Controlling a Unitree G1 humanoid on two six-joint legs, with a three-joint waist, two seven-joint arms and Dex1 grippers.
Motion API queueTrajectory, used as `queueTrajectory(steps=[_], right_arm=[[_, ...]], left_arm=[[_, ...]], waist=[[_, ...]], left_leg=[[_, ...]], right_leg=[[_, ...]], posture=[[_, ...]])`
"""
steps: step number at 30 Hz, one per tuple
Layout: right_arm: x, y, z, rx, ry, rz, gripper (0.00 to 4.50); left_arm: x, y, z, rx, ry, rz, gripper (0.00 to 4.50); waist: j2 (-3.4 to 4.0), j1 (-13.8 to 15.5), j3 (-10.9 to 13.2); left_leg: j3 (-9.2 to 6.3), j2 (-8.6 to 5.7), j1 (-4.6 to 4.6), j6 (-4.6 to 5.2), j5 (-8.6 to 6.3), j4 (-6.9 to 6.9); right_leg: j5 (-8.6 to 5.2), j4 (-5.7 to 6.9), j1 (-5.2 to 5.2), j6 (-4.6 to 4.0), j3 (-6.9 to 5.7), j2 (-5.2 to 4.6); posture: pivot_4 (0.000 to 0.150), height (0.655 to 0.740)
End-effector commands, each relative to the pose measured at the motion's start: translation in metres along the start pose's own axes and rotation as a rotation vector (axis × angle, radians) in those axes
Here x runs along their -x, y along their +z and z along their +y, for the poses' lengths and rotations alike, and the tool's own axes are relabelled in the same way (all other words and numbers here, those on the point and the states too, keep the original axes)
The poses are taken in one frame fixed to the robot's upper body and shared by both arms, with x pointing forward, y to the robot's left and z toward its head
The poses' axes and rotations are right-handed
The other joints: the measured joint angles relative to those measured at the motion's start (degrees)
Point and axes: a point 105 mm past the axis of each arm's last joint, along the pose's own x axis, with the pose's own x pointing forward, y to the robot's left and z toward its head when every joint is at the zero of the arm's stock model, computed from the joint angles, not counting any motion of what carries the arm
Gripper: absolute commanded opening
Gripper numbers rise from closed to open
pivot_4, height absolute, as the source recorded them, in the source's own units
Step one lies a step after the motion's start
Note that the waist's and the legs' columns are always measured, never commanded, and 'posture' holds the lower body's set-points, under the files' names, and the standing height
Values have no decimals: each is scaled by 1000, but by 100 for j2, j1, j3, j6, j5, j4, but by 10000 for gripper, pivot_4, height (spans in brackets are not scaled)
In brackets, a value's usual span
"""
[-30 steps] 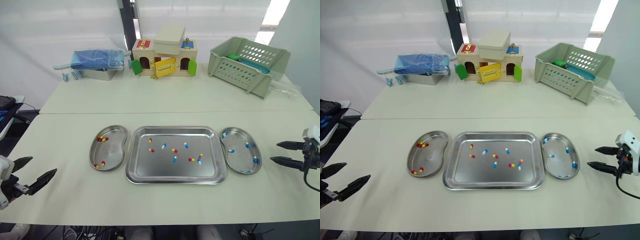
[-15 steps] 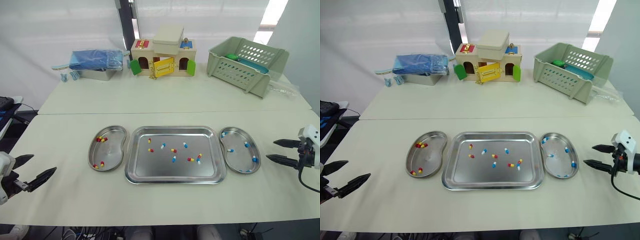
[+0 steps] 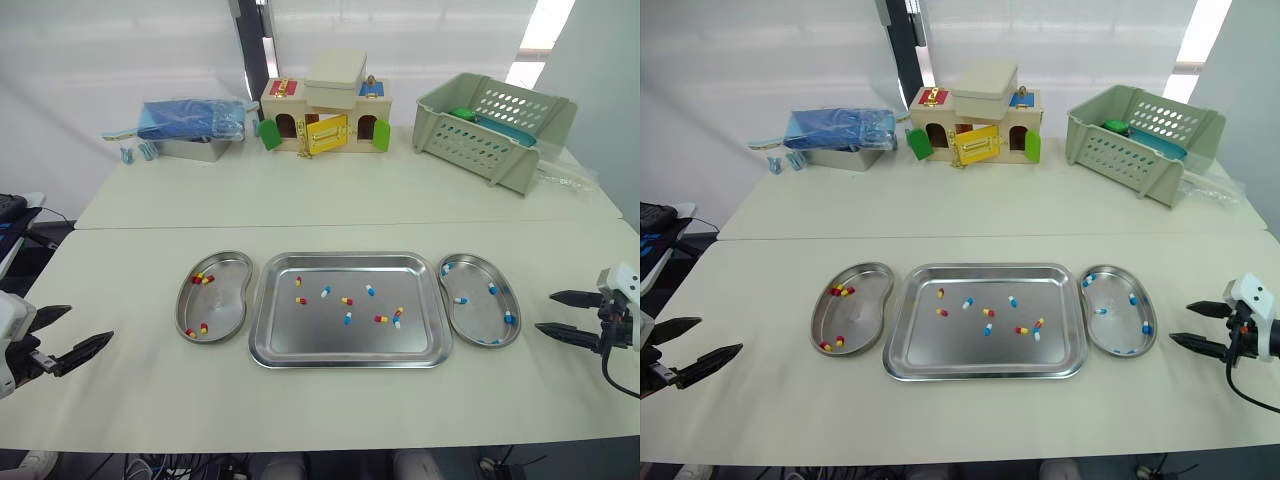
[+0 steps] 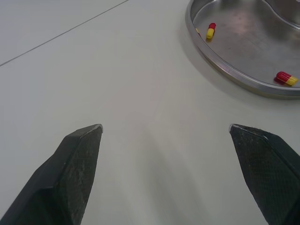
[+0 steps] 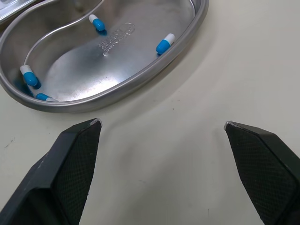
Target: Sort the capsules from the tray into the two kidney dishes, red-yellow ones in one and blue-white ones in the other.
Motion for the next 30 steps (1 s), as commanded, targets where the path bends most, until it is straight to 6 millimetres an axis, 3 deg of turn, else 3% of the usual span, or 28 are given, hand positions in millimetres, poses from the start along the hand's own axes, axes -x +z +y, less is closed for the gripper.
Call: queueTrajectory(steps=[1, 9, 12, 15, 23, 30], right_arm=[[11, 11, -5, 36, -39, -25, 44357], [16, 15, 2, 63, -27, -99, 44357], [18, 13, 23, 68, 18, -162, 44357], [17, 6, 54, 69, 92, -212, 44357], [15, 11, 124, 78, 239, -352, 44357], [3, 14, 148, 91, 277, -452, 44357]], left_arm=[[2, 3, 5, -26, 7, 11, 45000], [5, -4, 4, -26, -6, 100, 45000], [1, -6, -2, -37, -55, 149, 45000], [-12, 8, -8, -69, -103, 125, 45000], [-42, 41, -34, -136, -250, 65, 45000], [-65, 74, -72, -230, -416, -37, 45000]], waist=[[0, 4, 0], [-1, 8, 0], [-1, 14, 0], [-12, 64, -3], [-13, 95, -2], [-23, 71, -2]], left_leg=[[0, 0, 0, 0, 0, 0], [-1, 0, -1, 0, 0, 0], [0, -1, -2, 0, 0, -1], [-5, -1, -3, 0, 0, -1], [-6, 3, 2, 0, 0, 1], [-6, 12, 5, 0, 0, 3]], right_leg=[[0, 0, 0, 0, 0, 0], [0, 0, 1, 0, -1, 0], [0, -1, 1, 0, -1, 0], [0, -2, 6, 0, -6, 0], [0, -1, 11, 1, -6, 2], [0, -1, 15, 0, -6, 12]], posture=[[1500, 7400], [1500, 7400], [1500, 7400], [1500, 7400], [1500, 7400], [1500, 7400]])
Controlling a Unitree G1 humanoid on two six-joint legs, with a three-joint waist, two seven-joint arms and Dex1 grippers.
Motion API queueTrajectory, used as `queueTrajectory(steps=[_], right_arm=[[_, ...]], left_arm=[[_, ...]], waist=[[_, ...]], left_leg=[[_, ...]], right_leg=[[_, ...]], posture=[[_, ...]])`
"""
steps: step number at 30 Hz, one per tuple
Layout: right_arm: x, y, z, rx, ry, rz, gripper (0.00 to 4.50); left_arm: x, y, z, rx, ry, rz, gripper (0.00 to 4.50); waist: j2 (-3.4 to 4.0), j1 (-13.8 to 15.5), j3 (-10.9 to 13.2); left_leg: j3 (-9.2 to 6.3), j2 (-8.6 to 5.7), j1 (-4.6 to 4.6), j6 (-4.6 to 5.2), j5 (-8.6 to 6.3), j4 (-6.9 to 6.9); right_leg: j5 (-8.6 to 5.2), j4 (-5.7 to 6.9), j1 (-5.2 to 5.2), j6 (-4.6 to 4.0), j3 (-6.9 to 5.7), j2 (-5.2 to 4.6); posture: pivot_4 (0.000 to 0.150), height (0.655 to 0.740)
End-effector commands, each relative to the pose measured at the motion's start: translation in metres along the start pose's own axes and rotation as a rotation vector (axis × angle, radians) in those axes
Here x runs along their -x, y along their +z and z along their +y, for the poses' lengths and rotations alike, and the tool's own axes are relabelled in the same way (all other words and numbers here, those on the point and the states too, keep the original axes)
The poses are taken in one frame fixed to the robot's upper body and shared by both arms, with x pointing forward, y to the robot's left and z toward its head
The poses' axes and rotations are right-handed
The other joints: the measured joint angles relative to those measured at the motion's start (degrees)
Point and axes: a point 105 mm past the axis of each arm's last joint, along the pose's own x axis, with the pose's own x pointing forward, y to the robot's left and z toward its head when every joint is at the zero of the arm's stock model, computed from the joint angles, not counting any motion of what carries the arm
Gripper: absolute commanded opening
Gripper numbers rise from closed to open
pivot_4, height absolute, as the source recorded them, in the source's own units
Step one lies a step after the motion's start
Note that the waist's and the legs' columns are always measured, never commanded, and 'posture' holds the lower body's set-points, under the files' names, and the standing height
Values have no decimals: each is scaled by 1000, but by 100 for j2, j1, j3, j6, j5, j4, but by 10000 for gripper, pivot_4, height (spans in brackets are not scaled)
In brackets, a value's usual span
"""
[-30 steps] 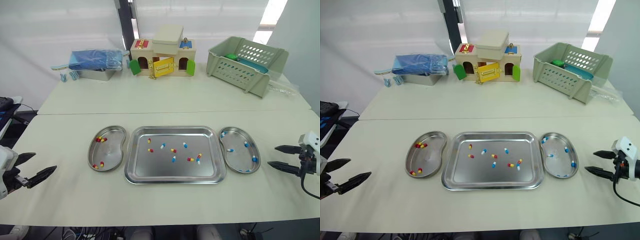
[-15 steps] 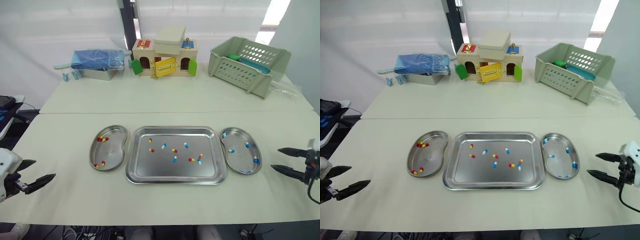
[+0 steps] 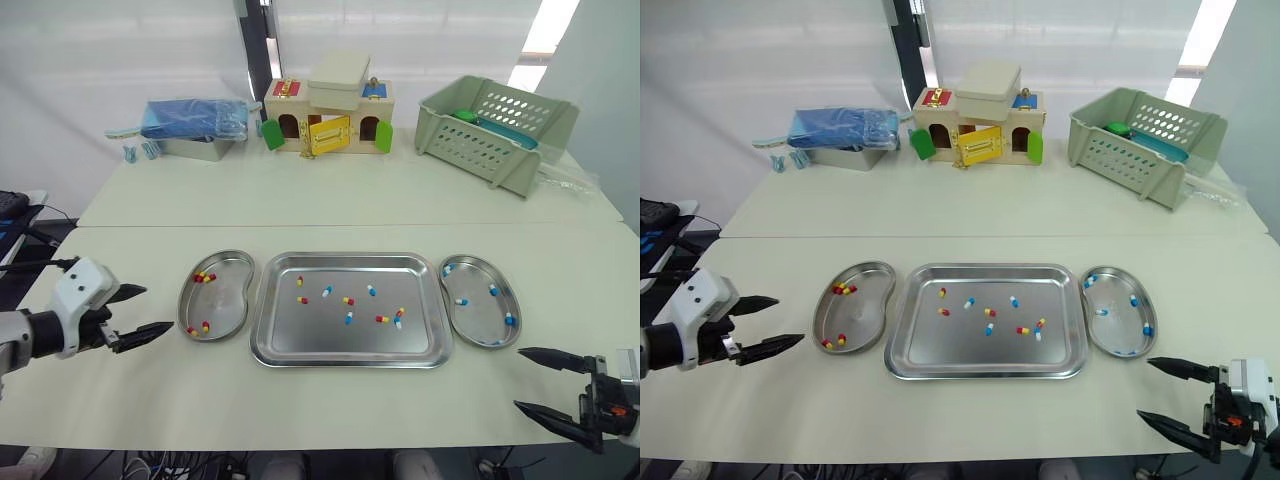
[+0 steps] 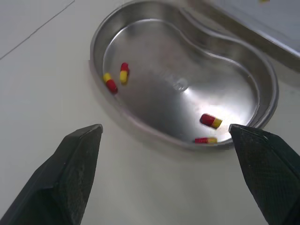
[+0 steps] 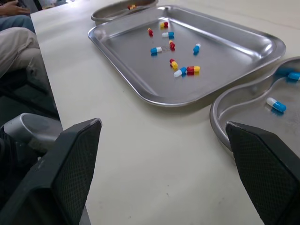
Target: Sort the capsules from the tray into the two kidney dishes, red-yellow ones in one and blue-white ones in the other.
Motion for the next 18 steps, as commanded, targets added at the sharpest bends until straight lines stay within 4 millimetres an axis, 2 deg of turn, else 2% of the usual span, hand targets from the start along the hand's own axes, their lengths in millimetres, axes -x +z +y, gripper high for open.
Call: queueTrajectory(steps=[1, 6, 12, 18], right_arm=[[-6, 6, 7, 44, 26, -39, 44357], [-16, -2, 8, 41, 12, -63, 44357], [-22, -7, 11, 45, 0, -77, 44357], [-28, -9, 22, 31, -24, -100, 44357]], left_arm=[[-13, 22, -14, -67, -91, -55, 45000], [-51, 51, -45, -212, -290, -114, 45000], [-85, 65, -54, -321, -453, -112, 45000], [-113, 69, -57, -383, -568, -87, 45000]], waist=[[0, 1, 0], [-1, 33, 0], [-1, 73, 0], [-1, 76, 0]], left_leg=[[2, 0, 0, 0, 0, 0], [0, 1, -1, 0, 0, 6], [-2, 2, 0, -1, 1, 9], [-3, 3, 0, -1, 1, 10]], right_leg=[[0, 0, 0, 0, 2, 0], [1, 0, 2, -1, 0, 3], [1, 0, 2, -1, -1, 10], [1, 0, 3, -1, -1, 13]], posture=[[1500, 7400], [1500, 7400], [1500, 7400], [1500, 7400]])
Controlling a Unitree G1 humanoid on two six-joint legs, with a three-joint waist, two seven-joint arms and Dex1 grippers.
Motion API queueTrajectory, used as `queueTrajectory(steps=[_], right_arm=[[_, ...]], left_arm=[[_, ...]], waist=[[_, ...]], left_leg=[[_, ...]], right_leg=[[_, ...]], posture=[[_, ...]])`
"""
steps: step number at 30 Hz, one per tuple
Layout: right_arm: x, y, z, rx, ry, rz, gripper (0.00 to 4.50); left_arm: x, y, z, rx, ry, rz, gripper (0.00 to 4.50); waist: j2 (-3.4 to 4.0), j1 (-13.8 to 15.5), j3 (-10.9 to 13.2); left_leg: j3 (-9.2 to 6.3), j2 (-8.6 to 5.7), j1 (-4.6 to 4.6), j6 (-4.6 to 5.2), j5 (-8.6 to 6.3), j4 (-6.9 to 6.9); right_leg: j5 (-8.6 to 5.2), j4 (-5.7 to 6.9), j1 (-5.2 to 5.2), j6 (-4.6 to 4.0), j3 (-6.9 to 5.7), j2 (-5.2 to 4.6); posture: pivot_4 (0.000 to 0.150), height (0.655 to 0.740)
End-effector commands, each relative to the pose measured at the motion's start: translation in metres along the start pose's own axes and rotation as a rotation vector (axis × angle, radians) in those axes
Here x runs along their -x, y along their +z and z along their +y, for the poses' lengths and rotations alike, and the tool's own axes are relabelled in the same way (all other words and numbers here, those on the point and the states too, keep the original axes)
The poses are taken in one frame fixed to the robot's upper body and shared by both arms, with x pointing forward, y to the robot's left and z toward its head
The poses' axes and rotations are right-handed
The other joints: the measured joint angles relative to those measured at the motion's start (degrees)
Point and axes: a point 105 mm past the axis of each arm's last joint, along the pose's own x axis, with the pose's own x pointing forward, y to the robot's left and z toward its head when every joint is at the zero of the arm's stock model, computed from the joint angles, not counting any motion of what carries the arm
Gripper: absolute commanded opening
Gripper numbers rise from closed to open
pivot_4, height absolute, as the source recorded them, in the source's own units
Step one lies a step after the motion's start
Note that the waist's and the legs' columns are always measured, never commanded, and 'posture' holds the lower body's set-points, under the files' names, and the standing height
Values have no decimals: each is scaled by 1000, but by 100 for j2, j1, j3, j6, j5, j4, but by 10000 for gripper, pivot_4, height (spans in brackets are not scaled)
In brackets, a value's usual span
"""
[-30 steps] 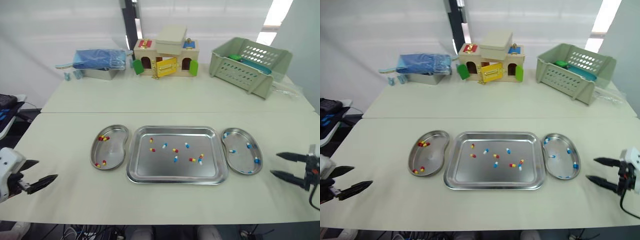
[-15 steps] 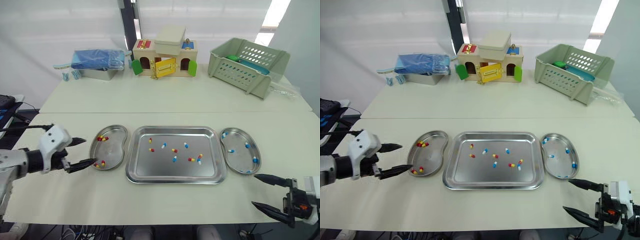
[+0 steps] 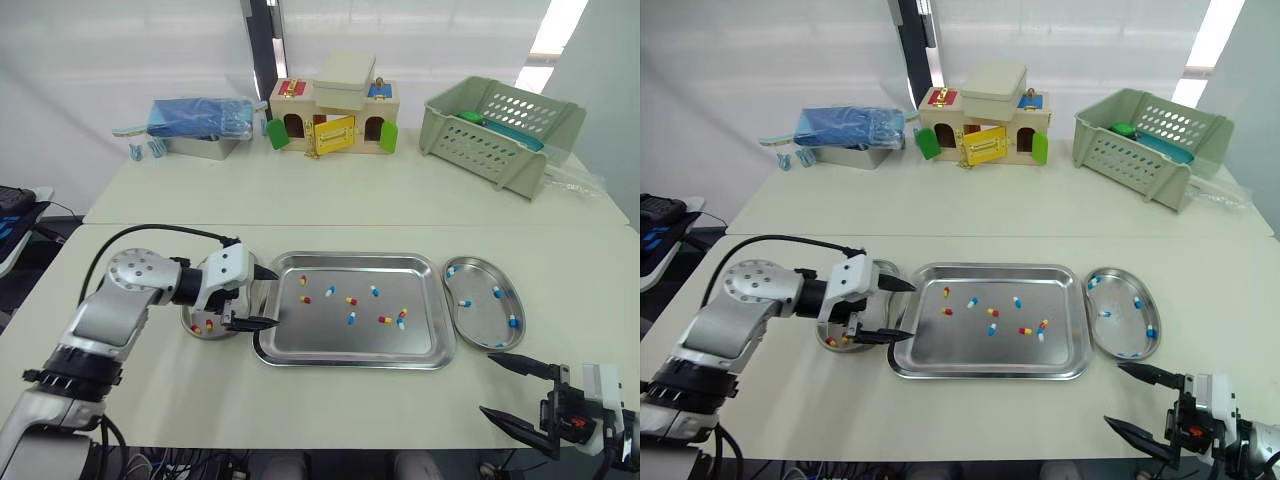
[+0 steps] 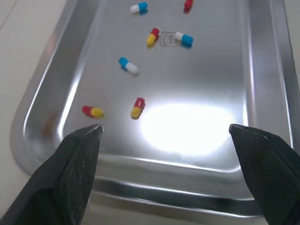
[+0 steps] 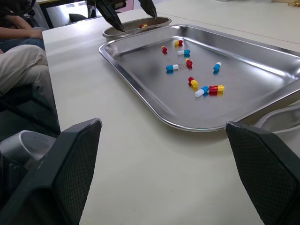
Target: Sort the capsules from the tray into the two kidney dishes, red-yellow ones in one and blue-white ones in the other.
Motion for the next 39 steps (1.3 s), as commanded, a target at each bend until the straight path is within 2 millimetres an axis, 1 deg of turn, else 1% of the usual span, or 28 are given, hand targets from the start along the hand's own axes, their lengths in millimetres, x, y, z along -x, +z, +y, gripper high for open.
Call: queueTrajectory(steps=[1, 3, 5, 14, 19, 25, 26, 27, 29, 33, 35, 36, 39], right_arm=[[-3, 8, 5, 34, -12, -30, 44916], [-5, 8, 8, 32, -19, -36, 45000], [-5, 7, 10, 31, -27, -39, 45000], [-7, 4, 16, 26, -53, -49, 45000], [-7, 4, 17, 26, -61, -50, 45000], [-9, 3, 17, 25, -69, -56, 45000], [-9, 3, 17, 26, -70, -57, 45000], [-9, 2, 18, 26, -70, -58, 45000], [-9, 2, 18, 26, -71, -58, 45000], [-9, 2, 16, 31, -70, -57, 45000], [-9, 2, 14, 33, -70, -57, 45000], [-9, 2, 14, 35, -70, -56, 45000], [-9, 2, 13, 36, -72, -55, 45000]], left_arm=[[-8, 2, 6, -42, -56, 17, 43107], [-15, 2, 9, -59, -80, 26, 38910], [-22, 2, 12, -71, -100, 33, 33144], [-41, -3, 20, -38, -122, 55, 33144], [-45, -5, 21, 9, -130, 62, 33144], [-46, -10, 17, 0, -144, 95, 33144], [-45, -12, 17, -8, -143, 105, 29649], [-45, -15, 17, -15, -143, 120, 27824], [-44, -18, 17, -22, -142, 134, 21358], [-48, -16, 17, -27, -142, 127, 9204], [-49, -15, 17, -36, -138, 117, 2193], [-50, -14, 17, -38, -139, 114, 186], [-50, -14, 15, -38, -146, 110, 186]], waist=[[-1, 1, 0], [-1, -4, 0], [-1, -9, 0], [-1, -12, 1], [-2, -12, 1], [-1, -13, 1], [-1, -12, 0], [-1, -11, 0], [-1, -12, 0], [-1, -11, -1], [-1, -11, -1], [-1, -11, -2], [-1, -1, -2]], left_leg=[[0, 0, -1, 0, 0, 1], [-1, 0, 0, 0, 0, 2], [-2, 0, 0, 0, 0, 1], [-5, 0, 0, 0, 0, 3], [-5, 0, -1, 0, 0, 3], [-6, 0, 0, 0, 1, 3], [-6, 0, 1, -1, 1, 3], [-6, 0, 1, -1, 1, 3], [-6, 0, 1, -1, 1, 3], [-6, 0, 4, -1, 1, 3], [-6, 0, 4, 0, 1, 3], [-6, 0, 5, 0, 1, 3], [-7, 0, 5, -1, 1, 4]], right_leg=[[0, 0, 0, 0, 0, 0], [0, 0, 1, 0, -1, 0], [0, 0, 1, 0, -1, 1], [0, 1, 0, 0, -2, 2], [0, 1, 0, 0, -2, 2], [0, 1, 1, 0, -2, 2], [0, 2, 2, 0, -2, 2], [0, 2, 2, 0, -2, 2], [0, 2, 2, 0, -2, 2], [0, 2, 5, 0, -2, 2], [0, 2, 6, 0, -2, 2], [0, 2, 6, 0, -3, 2], [0, 2, 8, 0, -3, 2]], posture=[[1500, 7400], [1500, 7400], [1500, 7400], [1500, 7400], [1500, 7400], [1500, 7400], [1500, 7400], [1500, 7400], [1500, 7400], [1500, 7400], [1500, 7400], [1500, 7400], [1500, 7400]])
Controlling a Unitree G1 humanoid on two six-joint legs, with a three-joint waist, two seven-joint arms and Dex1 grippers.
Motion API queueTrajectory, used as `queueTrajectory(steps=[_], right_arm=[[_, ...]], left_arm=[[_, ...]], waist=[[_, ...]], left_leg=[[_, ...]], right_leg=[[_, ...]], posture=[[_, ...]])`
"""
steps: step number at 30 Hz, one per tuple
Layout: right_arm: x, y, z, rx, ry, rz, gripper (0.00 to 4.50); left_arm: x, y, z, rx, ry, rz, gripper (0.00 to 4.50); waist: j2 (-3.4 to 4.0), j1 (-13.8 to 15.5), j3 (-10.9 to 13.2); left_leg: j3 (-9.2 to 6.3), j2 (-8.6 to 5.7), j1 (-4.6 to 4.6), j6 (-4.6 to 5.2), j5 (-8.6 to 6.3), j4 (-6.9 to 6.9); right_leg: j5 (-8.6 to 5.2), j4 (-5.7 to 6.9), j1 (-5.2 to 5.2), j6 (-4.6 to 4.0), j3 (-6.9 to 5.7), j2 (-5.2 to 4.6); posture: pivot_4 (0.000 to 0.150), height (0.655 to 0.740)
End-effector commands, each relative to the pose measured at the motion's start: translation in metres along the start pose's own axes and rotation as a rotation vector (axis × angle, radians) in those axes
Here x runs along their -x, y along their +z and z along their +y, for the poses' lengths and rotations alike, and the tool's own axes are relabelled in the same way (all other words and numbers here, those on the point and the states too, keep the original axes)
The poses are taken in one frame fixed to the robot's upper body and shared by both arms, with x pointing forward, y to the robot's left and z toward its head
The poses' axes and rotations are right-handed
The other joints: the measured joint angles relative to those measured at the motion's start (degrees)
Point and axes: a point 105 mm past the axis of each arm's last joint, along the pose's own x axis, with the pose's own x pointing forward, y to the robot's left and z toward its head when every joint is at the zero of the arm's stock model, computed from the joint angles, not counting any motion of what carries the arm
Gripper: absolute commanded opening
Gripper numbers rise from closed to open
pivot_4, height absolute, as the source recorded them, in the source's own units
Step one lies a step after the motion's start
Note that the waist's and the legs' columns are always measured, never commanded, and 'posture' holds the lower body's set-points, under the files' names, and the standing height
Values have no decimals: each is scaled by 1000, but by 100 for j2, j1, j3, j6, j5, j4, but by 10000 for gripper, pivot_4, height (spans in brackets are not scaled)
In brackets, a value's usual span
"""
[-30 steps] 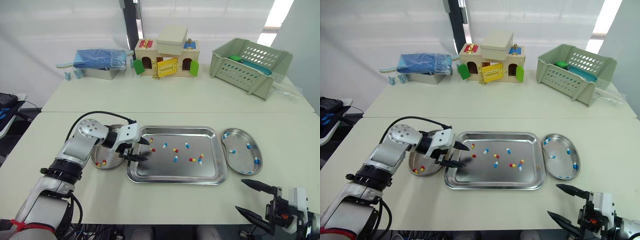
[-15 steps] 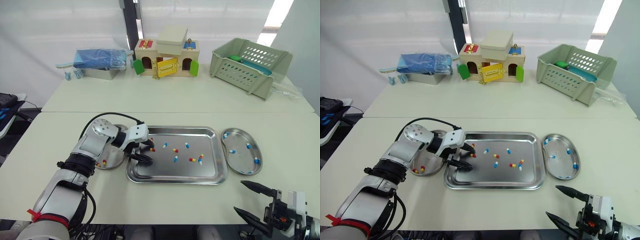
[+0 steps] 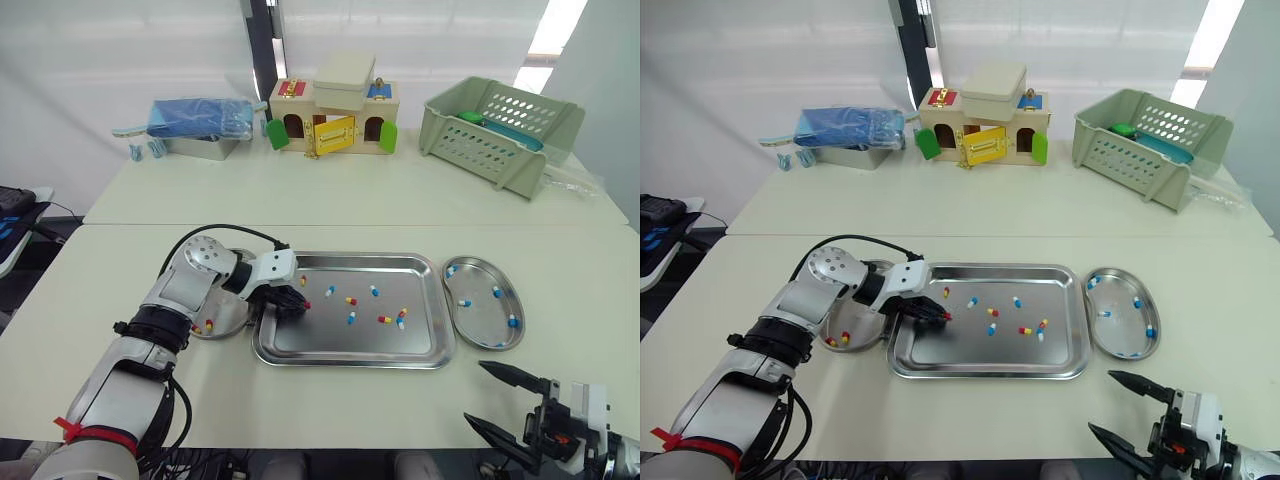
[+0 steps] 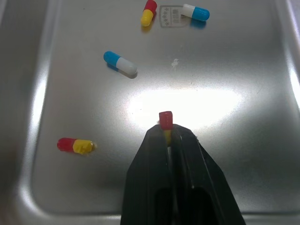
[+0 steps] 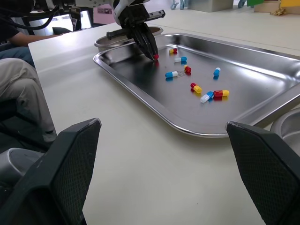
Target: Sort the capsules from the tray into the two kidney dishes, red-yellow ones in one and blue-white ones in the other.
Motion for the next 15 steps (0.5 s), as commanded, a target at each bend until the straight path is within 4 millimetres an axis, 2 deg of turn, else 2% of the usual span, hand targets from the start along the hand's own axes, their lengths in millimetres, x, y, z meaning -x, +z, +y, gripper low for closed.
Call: queueTrajectory(steps=[1, 4, 7, 11, 15], right_arm=[[2, 5, -1, 28, -2, -4, 45000], [2, 5, -1, 28, 3, -4, 45000], [1, 6, 0, 32, 16, -8, 45000], [1, 8, 1, 39, 46, -4, 45000], [1, 9, 4, 51, 109, 6, 45000]], left_arm=[[-3, -2, -5, -1, -16, 10, 186], [-2, 2, -6, -2, -12, -15, 186], [9, 13, -11, 4, 8, -53, 186], [34, 23, -17, 41, 91, -93, 186], [67, 20, -25, 136, 250, -99, 186]], waist=[[0, 5, 0], [0, 5, 0], [0, -18, 0], [0, -47, 0], [2, -83, -1]], left_leg=[[0, 0, 0, 0, 0, 0], [0, 0, 0, 0, 0, 0], [0, 0, -1, 0, 0, 0], [-2, 8, -3, 0, 0, 0], [-2, 15, -1, 1, 0, -2]], right_leg=[[0, 0, 0, 0, 0, 0], [0, 0, 1, 0, 0, 0], [0, 0, -1, 0, 0, 0], [0, 1, -5, 0, 0, 6], [0, 0, -2, 0, 0, 10]], posture=[[1500, 7400], [1500, 7400], [1500, 7400], [1500, 7400], [1500, 7400]])
